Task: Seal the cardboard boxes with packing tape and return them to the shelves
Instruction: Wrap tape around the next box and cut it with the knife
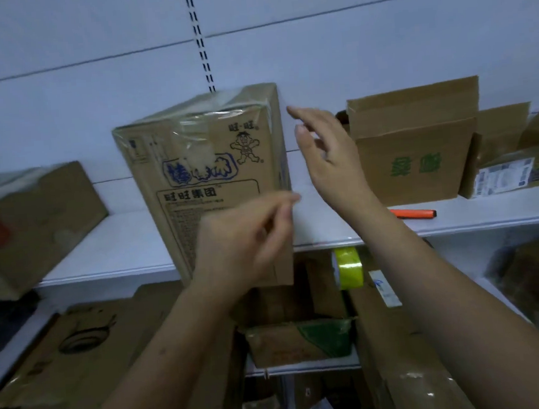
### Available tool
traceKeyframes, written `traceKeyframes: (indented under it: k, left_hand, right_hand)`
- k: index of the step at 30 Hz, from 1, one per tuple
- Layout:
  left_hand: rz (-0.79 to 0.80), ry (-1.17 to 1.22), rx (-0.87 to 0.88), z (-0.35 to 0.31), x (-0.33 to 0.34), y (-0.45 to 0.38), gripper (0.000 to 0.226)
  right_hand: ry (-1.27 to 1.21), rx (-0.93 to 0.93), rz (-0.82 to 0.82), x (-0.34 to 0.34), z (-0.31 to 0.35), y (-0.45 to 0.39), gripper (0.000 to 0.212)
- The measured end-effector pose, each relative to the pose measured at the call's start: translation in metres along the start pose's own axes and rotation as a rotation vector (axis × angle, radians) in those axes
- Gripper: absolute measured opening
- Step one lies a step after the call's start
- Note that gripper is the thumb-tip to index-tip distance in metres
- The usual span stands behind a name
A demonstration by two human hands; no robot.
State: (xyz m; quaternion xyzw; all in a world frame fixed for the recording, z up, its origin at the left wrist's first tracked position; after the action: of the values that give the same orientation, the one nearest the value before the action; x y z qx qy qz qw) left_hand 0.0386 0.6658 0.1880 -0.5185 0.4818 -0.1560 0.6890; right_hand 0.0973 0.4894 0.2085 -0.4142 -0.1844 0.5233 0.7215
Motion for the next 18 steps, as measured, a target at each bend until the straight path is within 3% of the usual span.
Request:
traceKeyframes:
  k: [3,4,6,9,10,14,18]
  left_hand:
    - [-0.435,-0.354,-0.042,0.047,-0.057,-0.047,0.027]
    - [-0.476,-0.415,-0.090,0.068,-0.069,-0.060,0.026]
    - [-0.407,-0.458,-0.196,0.109,-0.078,-0.073,0.029]
    - [-0.162,-0.257,-0.365,0.153,-0.065,-0.064,0.037]
    - [-0.147,-0.166,-0.402,0.160,-0.060,-0.057,0.039]
    - [-0.295,0.089,-0.506,0.163,-0.050,-0.044,0.038]
    - [-0.322,0.508,-0.679,0.160,-0.047,-0.043,0.033]
  right_hand:
    - [0.046,-0.237,-0.042,0.018,0.038,-0.031,0.041]
    - [0.090,-0.299,-0.035,0.026,0.044,-0.038,0.042]
    - [0.166,-0.355,0.017,0.043,0.044,-0.046,0.043]
    - [0.162,-0.295,0.022,0.062,0.028,-0.041,0.037]
    - [0.130,-0.270,-0.017,0.066,0.023,-0.038,0.033]
    - [0.005,-0.207,-0.172,0.077,0.022,-0.034,0.025]
    - [-0.111,-0.022,-0.189,0.080,0.023,-0.029,0.031]
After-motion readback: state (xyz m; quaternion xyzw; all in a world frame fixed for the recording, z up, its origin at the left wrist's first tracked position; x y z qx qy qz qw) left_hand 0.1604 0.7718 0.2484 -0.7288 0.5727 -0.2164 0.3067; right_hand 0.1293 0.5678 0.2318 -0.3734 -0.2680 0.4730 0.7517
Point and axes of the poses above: each hand's wrist, its own y-axis away from the middle knuckle, its own x-axis out of the palm, z = x × y, the point moved 2 cm from there along -y, towards the middle knuckle, and after that the axes turned 6 degrees about -y, right-handed, at the moved point
